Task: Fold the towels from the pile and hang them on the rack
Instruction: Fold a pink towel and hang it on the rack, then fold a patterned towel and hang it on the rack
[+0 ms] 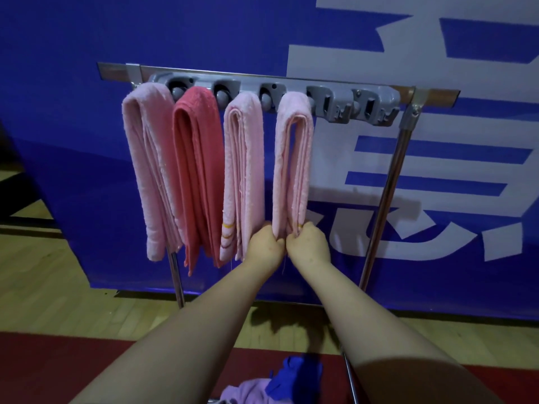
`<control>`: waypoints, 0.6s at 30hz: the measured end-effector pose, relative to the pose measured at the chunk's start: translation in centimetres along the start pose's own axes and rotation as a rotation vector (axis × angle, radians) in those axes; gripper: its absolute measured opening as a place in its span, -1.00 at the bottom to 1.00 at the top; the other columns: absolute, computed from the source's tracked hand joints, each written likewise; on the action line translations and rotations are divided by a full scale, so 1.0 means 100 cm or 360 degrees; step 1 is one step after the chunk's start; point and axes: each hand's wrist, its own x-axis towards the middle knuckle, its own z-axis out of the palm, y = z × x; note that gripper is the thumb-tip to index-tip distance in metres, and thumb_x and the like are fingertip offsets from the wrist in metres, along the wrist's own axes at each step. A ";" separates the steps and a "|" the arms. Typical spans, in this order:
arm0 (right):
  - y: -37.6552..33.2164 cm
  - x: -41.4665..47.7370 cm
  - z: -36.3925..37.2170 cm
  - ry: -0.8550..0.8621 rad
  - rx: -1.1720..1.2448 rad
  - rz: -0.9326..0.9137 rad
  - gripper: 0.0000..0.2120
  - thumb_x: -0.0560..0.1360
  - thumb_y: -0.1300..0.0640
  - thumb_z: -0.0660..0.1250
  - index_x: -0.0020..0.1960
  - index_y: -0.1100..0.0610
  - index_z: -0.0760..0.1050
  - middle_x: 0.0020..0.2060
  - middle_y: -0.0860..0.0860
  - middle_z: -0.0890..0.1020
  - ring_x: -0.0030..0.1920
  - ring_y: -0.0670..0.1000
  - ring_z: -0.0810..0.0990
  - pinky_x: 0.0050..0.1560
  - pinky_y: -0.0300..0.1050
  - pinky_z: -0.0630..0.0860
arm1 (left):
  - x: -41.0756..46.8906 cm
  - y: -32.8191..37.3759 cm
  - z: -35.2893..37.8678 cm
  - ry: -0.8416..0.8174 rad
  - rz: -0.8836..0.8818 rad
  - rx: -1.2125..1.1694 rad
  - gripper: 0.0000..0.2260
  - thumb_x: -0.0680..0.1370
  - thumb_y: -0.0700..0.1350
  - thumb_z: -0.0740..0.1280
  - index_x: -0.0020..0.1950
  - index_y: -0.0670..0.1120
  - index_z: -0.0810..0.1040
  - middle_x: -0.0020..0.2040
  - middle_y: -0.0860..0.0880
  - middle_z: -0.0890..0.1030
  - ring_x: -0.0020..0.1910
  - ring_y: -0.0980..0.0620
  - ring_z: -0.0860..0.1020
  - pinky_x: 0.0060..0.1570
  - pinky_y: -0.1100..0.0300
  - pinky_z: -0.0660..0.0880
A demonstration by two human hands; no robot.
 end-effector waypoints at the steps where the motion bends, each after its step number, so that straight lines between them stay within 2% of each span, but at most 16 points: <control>1: 0.003 -0.002 0.003 -0.0014 -0.0013 0.0010 -0.83 0.52 0.11 0.25 0.07 0.14 0.50 -0.05 0.10 0.60 -0.07 0.15 0.61 -0.11 0.05 0.61 | -0.002 -0.004 0.002 0.0001 -0.0005 0.0002 -0.81 0.52 -0.23 0.25 0.10 -0.16 0.55 -0.11 -0.03 0.63 -0.09 -0.03 0.61 -0.17 0.25 0.53; 2: 0.007 -0.004 0.006 -0.0022 -0.0021 0.0015 -0.83 0.52 0.10 0.26 0.07 0.13 0.50 -0.05 0.09 0.60 -0.08 0.14 0.60 -0.12 0.05 0.61 | -0.004 -0.007 0.004 -0.0012 -0.0033 0.0011 -0.80 0.52 -0.22 0.24 0.12 -0.15 0.55 -0.05 -0.07 0.64 -0.04 -0.06 0.60 -0.07 0.14 0.55; 4: 0.012 -0.008 0.011 -0.0043 -0.0043 0.0032 -0.83 0.53 0.10 0.26 0.08 0.12 0.49 -0.06 0.08 0.60 -0.08 0.14 0.60 -0.13 0.03 0.60 | -0.009 -0.014 0.008 -0.0032 -0.0123 0.0055 -0.80 0.54 -0.21 0.24 0.15 -0.14 0.53 0.02 -0.10 0.63 0.01 -0.09 0.59 -0.02 0.11 0.51; 7: 0.024 -0.013 0.019 -0.0088 -0.0023 0.0063 -0.82 0.54 0.10 0.26 0.10 0.15 0.48 -0.03 0.11 0.60 -0.06 0.15 0.59 -0.14 -0.03 0.56 | -0.013 -0.025 0.013 -0.0042 -0.0193 0.0101 -0.79 0.56 -0.19 0.24 0.19 -0.17 0.48 0.08 -0.16 0.61 0.02 -0.12 0.56 -0.08 0.18 0.41; 10: 0.034 -0.020 0.027 -0.0120 -0.0046 0.0093 -0.81 0.54 0.17 0.22 0.09 0.24 0.49 0.02 0.19 0.61 0.02 0.23 0.58 -0.16 -0.11 0.44 | -0.019 -0.036 0.019 -0.0056 -0.0235 0.0164 -0.79 0.56 -0.18 0.26 0.16 -0.21 0.45 0.08 -0.21 0.59 0.05 -0.20 0.55 -0.14 0.18 0.35; 12: 0.044 -0.027 0.036 -0.0150 -0.0071 0.0140 -0.80 0.53 0.20 0.21 0.10 0.25 0.50 0.07 0.22 0.61 0.08 0.24 0.58 -0.08 -0.06 0.46 | -0.026 -0.049 0.027 -0.0085 -0.0268 0.0182 -0.79 0.55 -0.16 0.29 0.14 -0.23 0.44 0.08 -0.26 0.59 0.06 -0.24 0.55 -0.12 0.13 0.38; 15: 0.057 -0.036 0.054 -0.0228 -0.0109 0.0182 -0.78 0.50 0.16 0.28 0.11 0.23 0.52 0.10 0.20 0.62 0.15 0.22 0.58 0.05 -0.04 0.50 | -0.036 -0.069 0.036 -0.0178 -0.0286 0.0226 -0.76 0.56 -0.13 0.31 0.16 -0.23 0.44 0.11 -0.26 0.59 0.10 -0.23 0.54 0.01 0.09 0.41; 18: 0.074 -0.047 0.075 -0.0359 -0.0197 0.0231 -0.77 0.49 0.13 0.33 0.11 0.21 0.53 0.12 0.20 0.62 0.18 0.20 0.58 0.06 -0.07 0.50 | -0.049 -0.095 0.046 -0.0269 -0.0337 0.0220 -0.77 0.55 -0.15 0.30 0.15 -0.23 0.46 0.08 -0.26 0.61 0.09 -0.22 0.58 0.05 0.05 0.51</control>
